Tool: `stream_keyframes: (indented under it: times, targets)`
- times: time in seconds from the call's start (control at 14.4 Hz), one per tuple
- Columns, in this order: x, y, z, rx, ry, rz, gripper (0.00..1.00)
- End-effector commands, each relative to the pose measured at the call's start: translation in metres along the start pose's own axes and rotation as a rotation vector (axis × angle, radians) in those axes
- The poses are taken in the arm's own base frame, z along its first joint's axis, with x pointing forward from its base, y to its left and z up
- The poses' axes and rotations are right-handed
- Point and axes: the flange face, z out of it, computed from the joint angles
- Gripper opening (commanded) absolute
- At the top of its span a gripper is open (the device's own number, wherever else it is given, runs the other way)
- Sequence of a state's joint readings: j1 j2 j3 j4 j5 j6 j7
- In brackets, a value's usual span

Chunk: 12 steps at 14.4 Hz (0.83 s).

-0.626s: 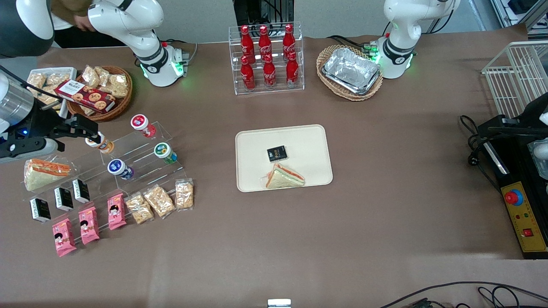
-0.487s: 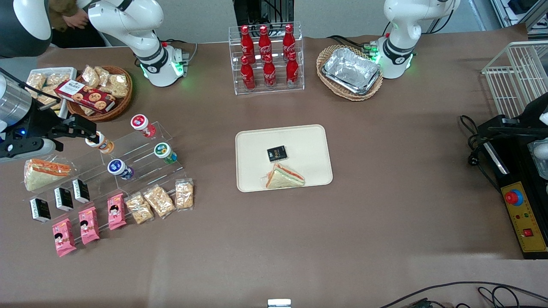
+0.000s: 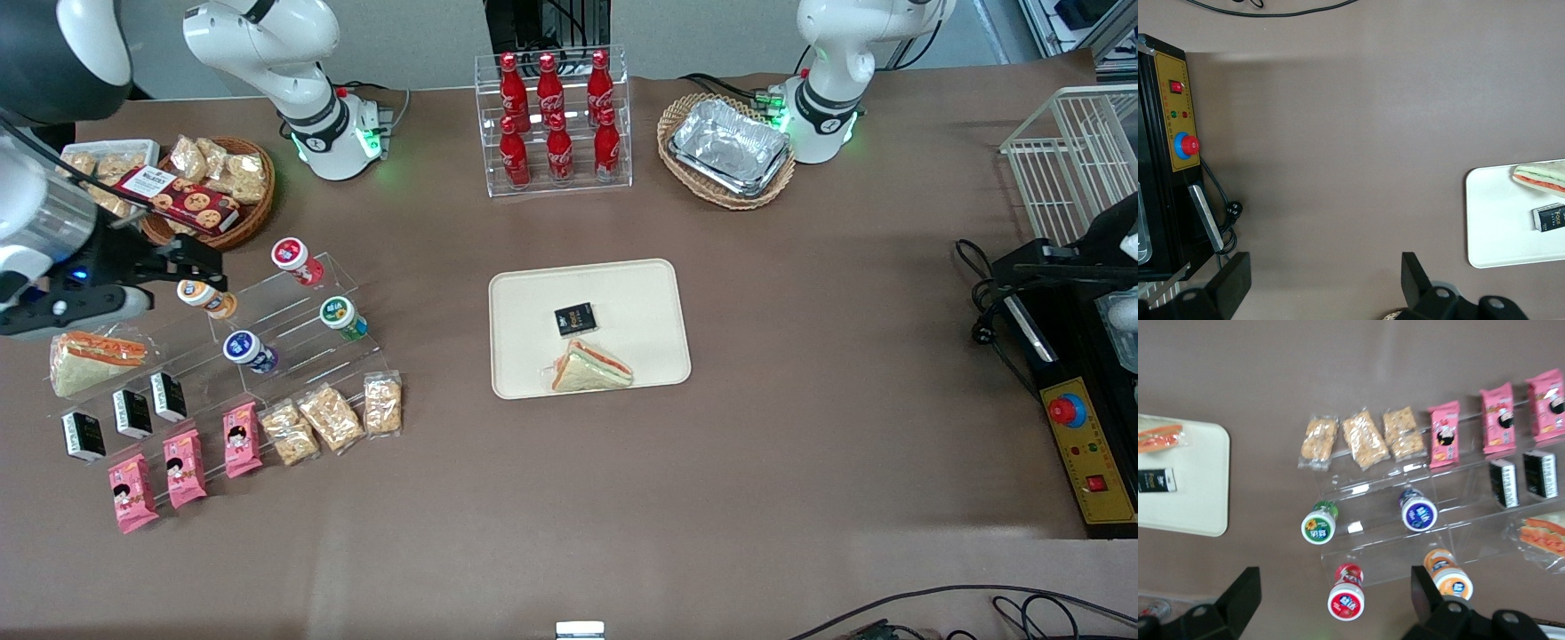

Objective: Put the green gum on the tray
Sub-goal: 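Move the right gripper over the green-labelled gum bottle in the rack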

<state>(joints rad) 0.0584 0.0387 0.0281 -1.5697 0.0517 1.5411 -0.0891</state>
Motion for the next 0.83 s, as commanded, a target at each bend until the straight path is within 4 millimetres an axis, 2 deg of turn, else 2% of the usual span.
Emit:
stream_keyframes:
  times: [0.0,0.14,0.35,0.56,0.77]
  targets:
    - [-0.001,-0.024,0.030,-0.003,-0.038,0.029,1.00]
    - [-0.003,-0.033,0.046,-0.006,-0.045,0.076,1.00]
    - [-0.017,-0.041,0.093,-0.012,0.005,0.072,1.00]
    - [-0.030,-0.057,0.138,-0.021,0.021,0.073,1.00]
    - [-0.039,-0.060,0.176,-0.026,0.031,0.065,1.00]
